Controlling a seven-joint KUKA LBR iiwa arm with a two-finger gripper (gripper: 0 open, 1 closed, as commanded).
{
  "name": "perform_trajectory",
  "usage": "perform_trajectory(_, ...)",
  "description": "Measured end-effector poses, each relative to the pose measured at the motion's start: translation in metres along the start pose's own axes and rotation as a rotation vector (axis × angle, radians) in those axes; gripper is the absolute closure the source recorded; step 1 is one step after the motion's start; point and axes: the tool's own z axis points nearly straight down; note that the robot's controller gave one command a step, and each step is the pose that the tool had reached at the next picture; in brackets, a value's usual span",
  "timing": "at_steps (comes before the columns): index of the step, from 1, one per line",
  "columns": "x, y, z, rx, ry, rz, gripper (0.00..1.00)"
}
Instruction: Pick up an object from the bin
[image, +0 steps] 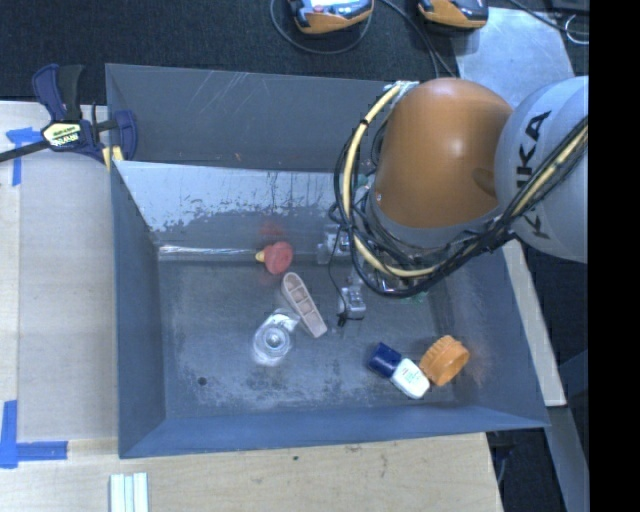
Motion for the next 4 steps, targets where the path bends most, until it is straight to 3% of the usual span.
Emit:
perform_trajectory(1, -0.001, -0.001, -0.005, 0.0, -0.009, 0.003, 0.0)
perform_trajectory(2, -0.026, 0.002, 0.13, 0.0, -0.008, -0.096, 0.0)
perform_trajectory(3, -0.036, 0.002, 0.078, 0.001, -0.012, -0.247, 0.0)
perform_trajectory(4, -0.05, -0.036, 0.124, 0.001, -0.009, -0.2, 0.0)
